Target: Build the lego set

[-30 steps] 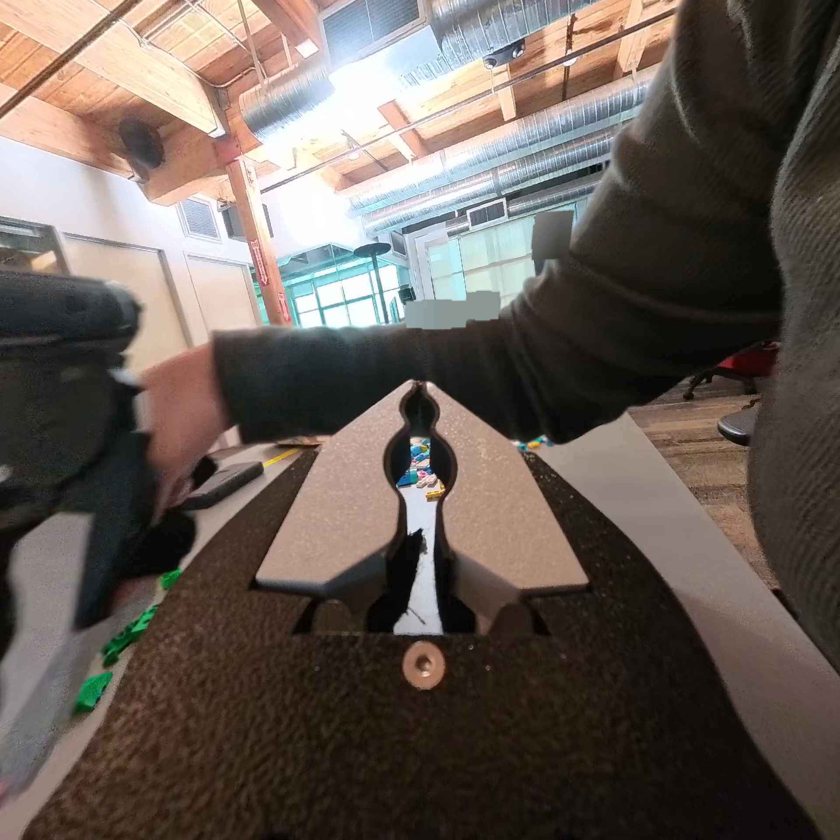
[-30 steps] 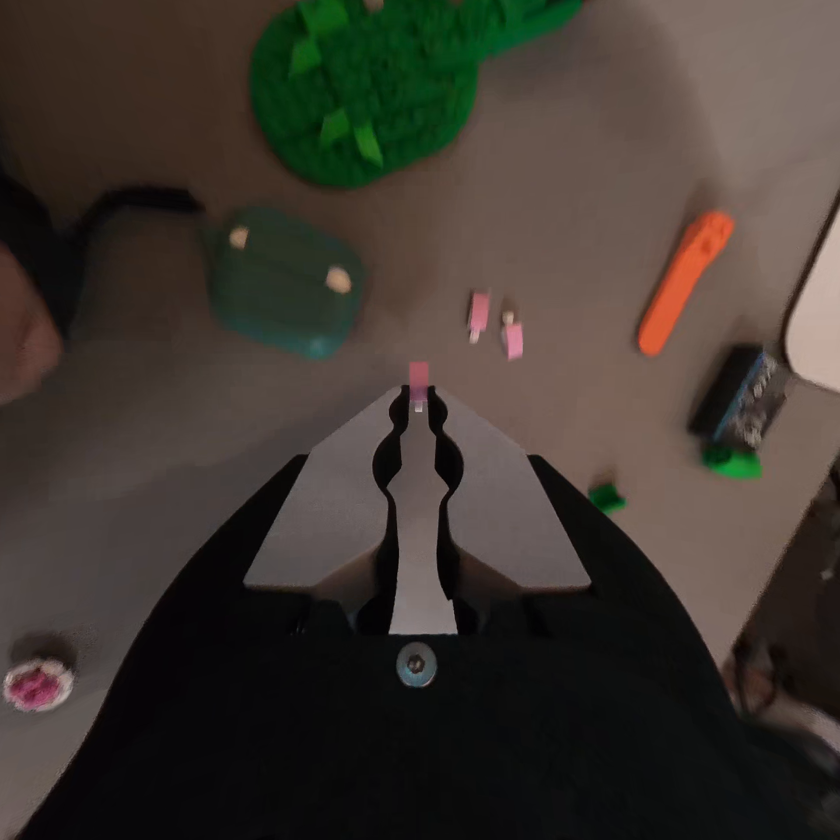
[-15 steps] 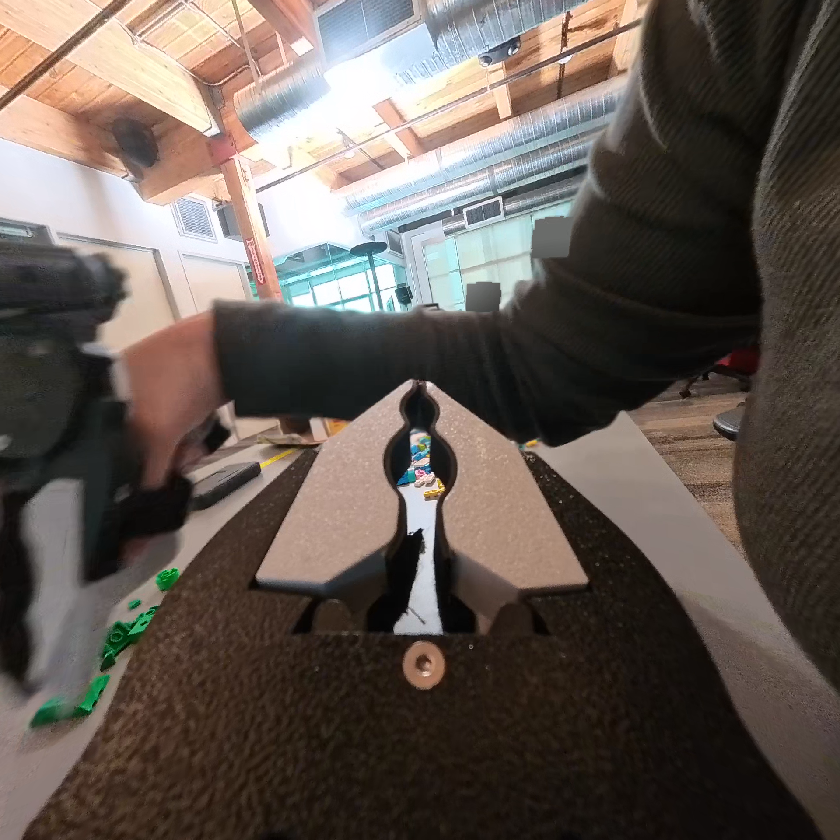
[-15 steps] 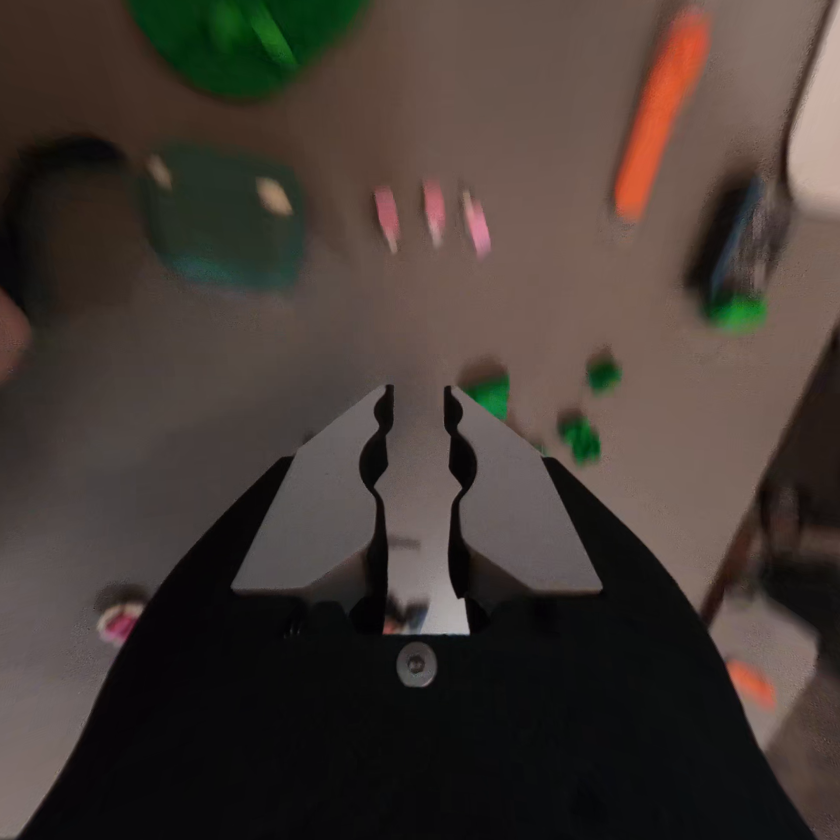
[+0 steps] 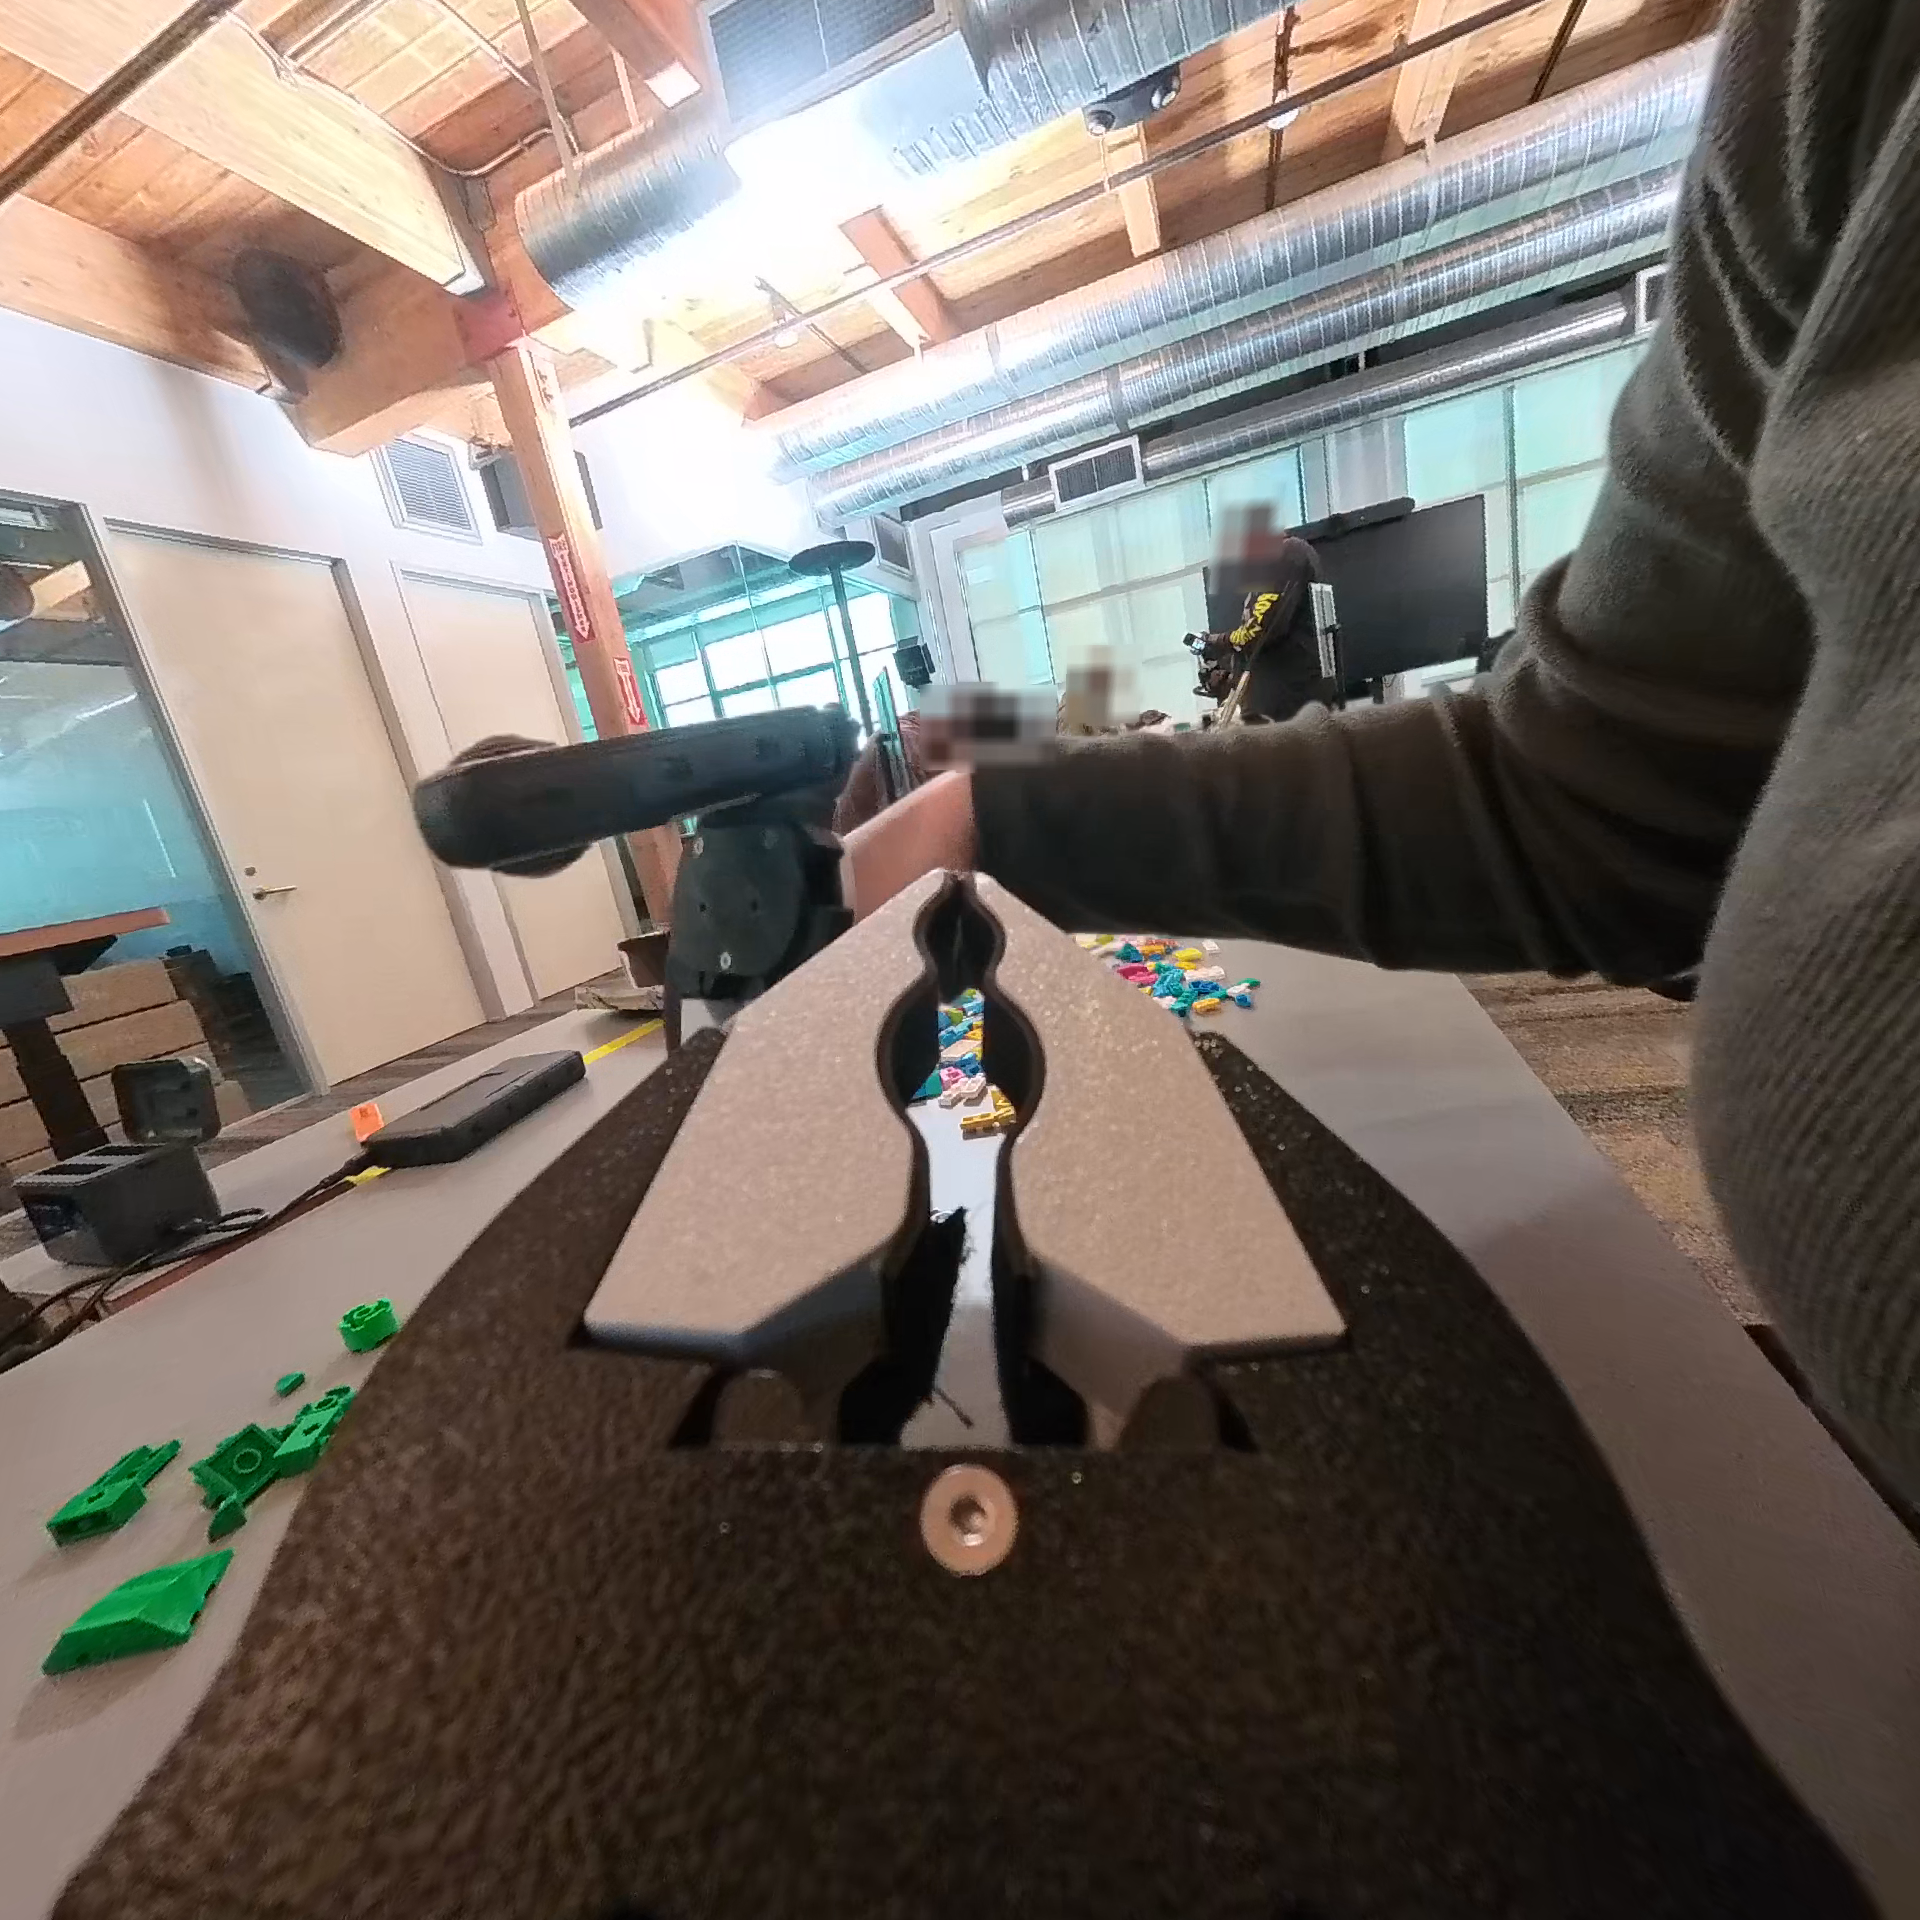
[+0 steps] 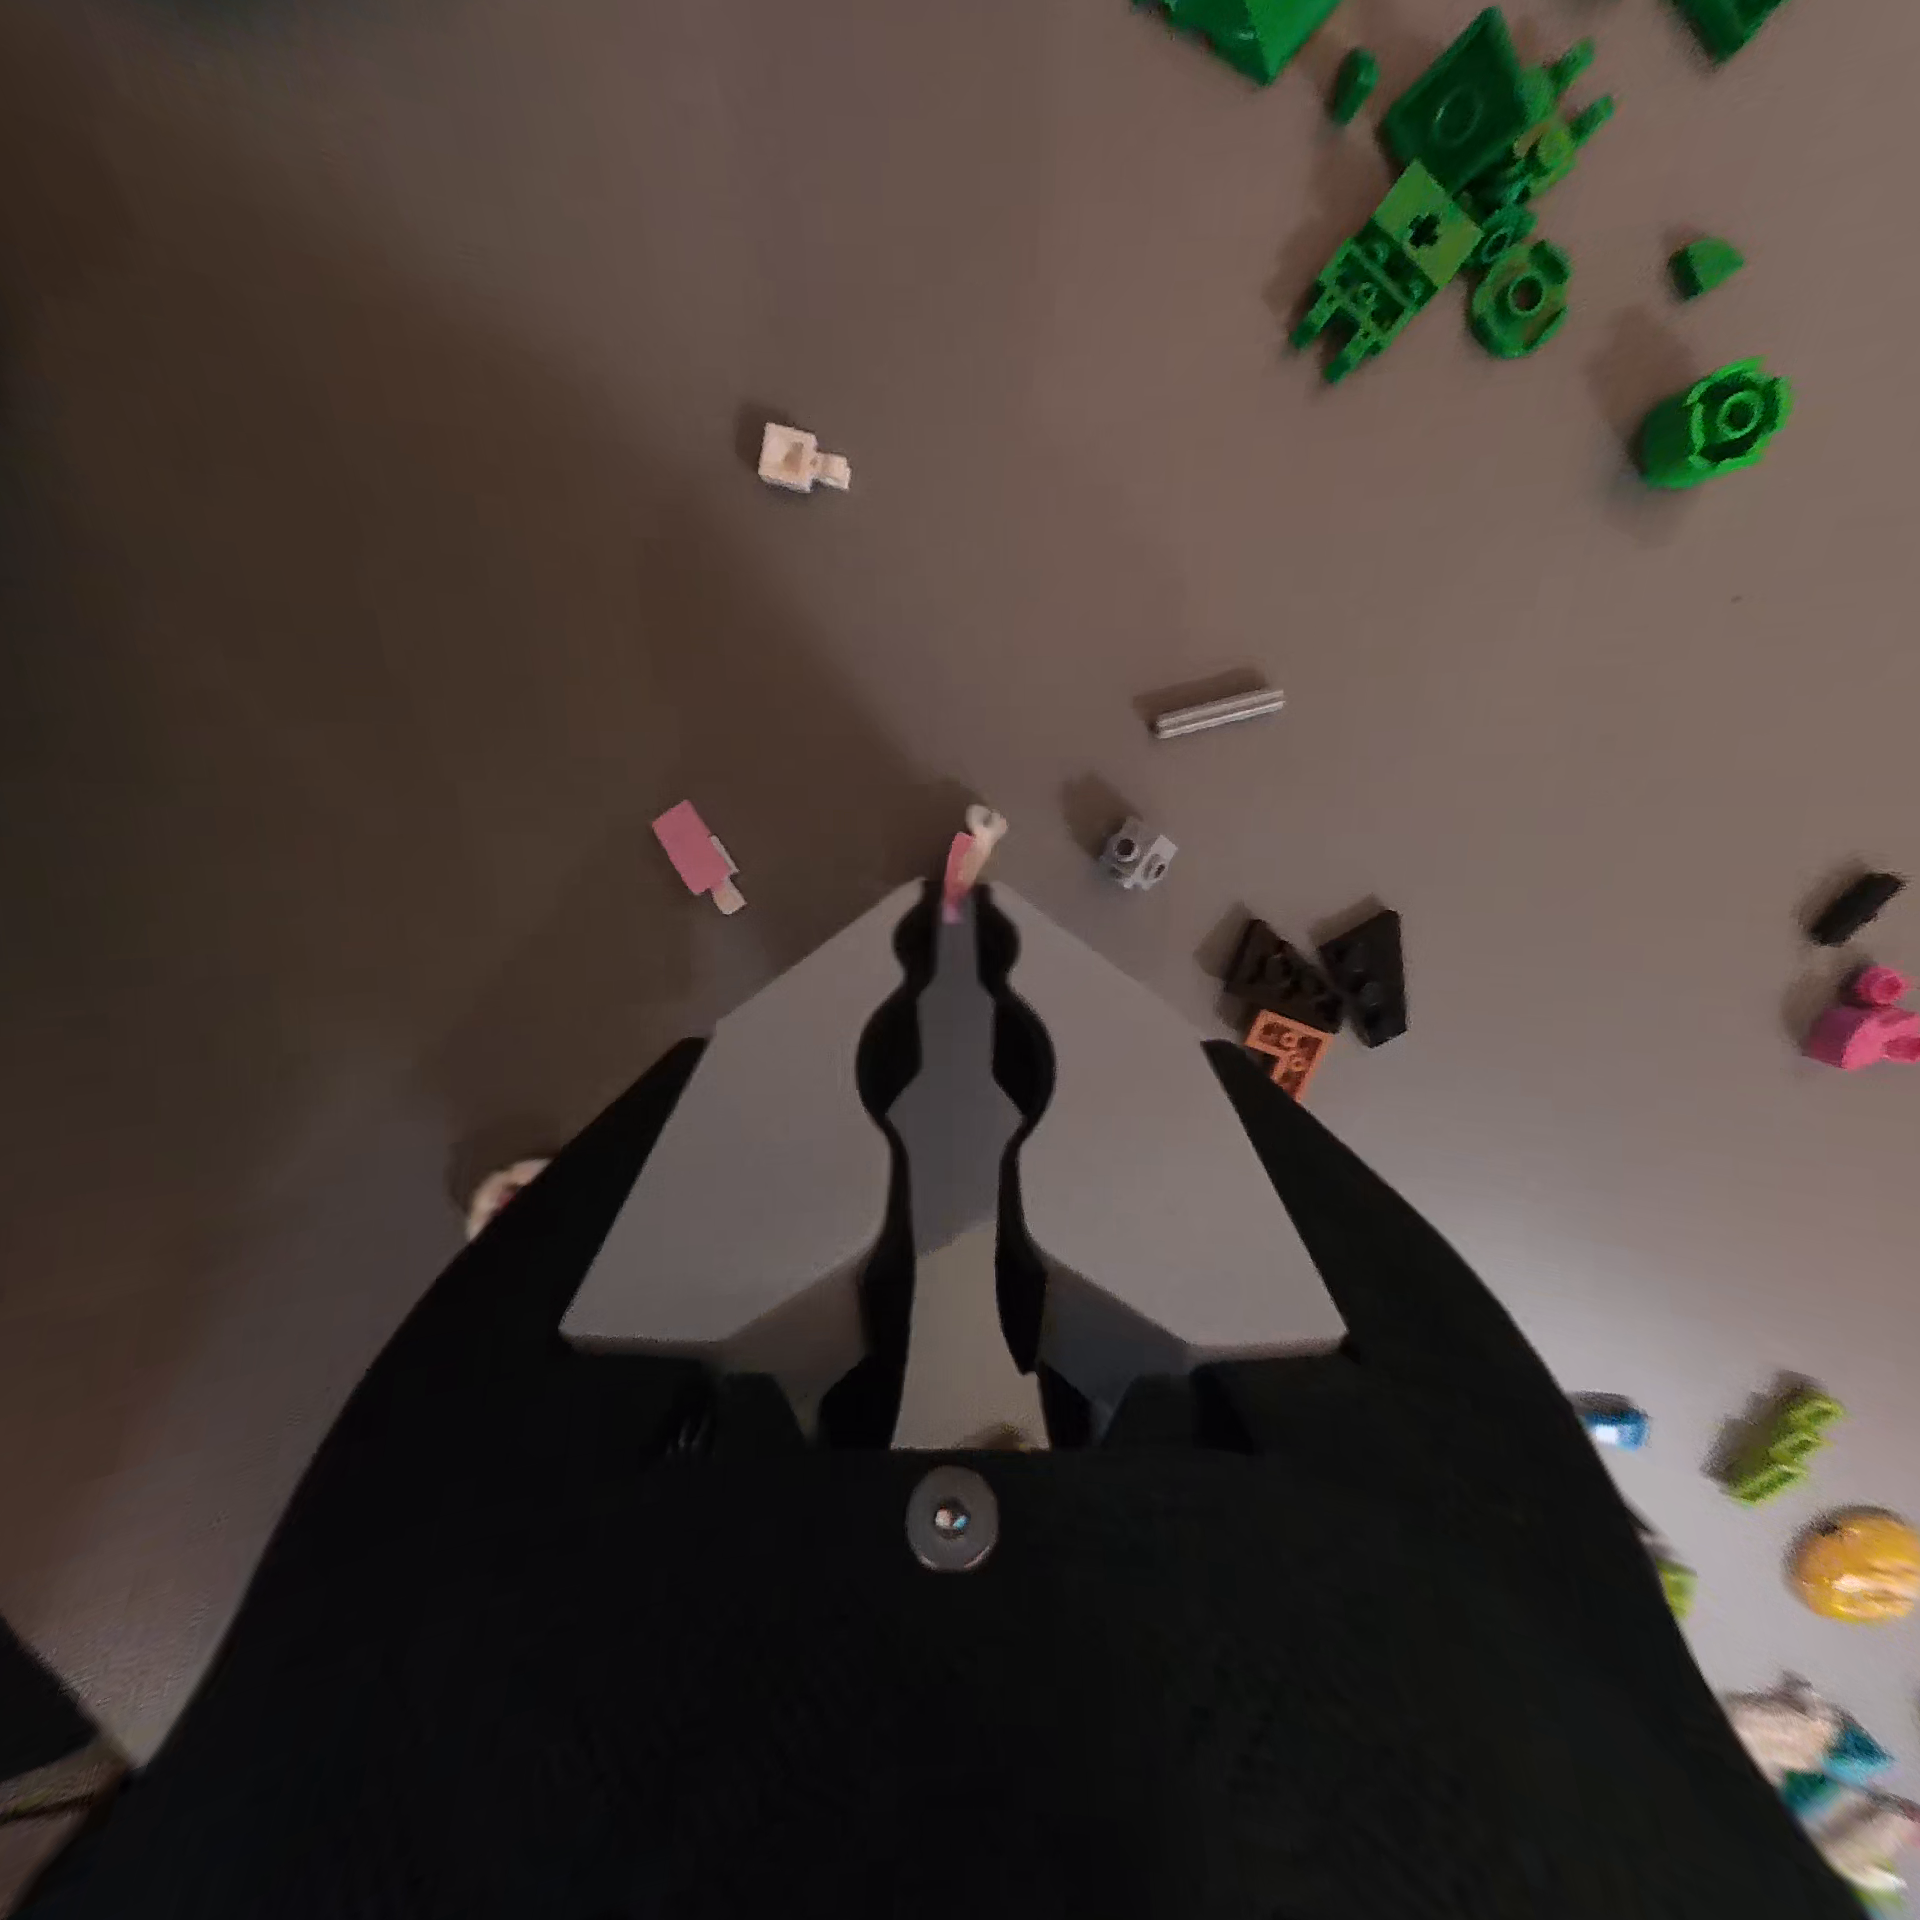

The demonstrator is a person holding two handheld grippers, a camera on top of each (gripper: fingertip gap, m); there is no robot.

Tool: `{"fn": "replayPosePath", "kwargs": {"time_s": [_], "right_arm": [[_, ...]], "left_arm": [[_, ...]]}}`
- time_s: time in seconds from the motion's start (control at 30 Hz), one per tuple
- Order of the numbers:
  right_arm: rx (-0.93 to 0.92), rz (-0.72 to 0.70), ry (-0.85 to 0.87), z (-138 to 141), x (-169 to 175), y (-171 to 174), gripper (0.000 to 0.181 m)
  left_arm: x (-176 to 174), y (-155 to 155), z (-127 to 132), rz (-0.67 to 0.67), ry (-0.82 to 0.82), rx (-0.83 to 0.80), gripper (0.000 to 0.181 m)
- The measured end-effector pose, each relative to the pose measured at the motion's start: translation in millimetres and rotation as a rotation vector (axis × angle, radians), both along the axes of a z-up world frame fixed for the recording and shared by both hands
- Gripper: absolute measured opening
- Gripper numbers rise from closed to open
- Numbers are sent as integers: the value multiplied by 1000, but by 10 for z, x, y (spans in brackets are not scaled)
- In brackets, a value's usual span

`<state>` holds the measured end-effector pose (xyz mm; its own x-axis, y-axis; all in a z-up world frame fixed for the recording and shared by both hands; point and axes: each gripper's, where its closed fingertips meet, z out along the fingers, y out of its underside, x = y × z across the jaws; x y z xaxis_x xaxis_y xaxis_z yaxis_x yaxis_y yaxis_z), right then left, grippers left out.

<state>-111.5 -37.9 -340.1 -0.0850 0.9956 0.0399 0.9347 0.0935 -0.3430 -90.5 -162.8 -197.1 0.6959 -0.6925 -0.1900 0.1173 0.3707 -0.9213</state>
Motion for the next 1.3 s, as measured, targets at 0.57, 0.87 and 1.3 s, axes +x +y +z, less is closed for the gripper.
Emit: {"fn": "replayPosePath", "kwargs": {"time_s": [0.57, 0.87, 1.3], "right_arm": [[-474, 377, -57, 64, -1866, -581, 3], [-625, 225, -181, 37, -1768, -413, 7], [-43, 421, -64, 323, -751, -404, 25]], "left_arm": [[11, -35, -4, -6, 14, 11, 0], [39, -49, -10, -15, 25, 17, 0], [57, -52, -21, -29, 29, 10, 0]]}}
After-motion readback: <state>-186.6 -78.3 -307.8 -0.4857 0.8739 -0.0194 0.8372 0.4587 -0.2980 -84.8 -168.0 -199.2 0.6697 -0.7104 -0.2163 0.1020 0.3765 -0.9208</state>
